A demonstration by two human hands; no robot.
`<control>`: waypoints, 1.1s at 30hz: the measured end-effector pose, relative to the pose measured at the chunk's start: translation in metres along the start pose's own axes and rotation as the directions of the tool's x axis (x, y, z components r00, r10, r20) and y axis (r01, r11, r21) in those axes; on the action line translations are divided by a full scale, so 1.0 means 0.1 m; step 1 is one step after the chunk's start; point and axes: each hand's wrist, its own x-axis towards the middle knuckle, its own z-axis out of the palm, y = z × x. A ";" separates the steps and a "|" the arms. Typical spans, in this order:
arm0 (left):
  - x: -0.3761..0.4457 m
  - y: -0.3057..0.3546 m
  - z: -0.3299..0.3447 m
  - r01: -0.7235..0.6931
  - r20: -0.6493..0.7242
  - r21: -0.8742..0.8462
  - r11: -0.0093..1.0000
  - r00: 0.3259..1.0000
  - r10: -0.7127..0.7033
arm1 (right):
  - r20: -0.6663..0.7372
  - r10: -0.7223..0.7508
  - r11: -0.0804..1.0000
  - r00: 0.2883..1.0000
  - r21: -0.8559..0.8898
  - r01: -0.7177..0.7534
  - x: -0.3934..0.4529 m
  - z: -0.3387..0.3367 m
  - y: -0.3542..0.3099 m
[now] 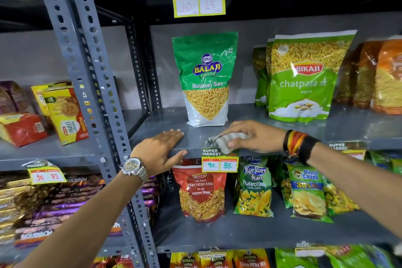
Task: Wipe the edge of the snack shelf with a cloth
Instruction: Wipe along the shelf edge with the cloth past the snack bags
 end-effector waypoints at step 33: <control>0.70 0.81 0.04 -0.252 0.071 -0.045 0.967 0.964 0.255 | -0.501 0.311 0.918 0.808 -0.060 -0.391 0.91 -0.73 0.95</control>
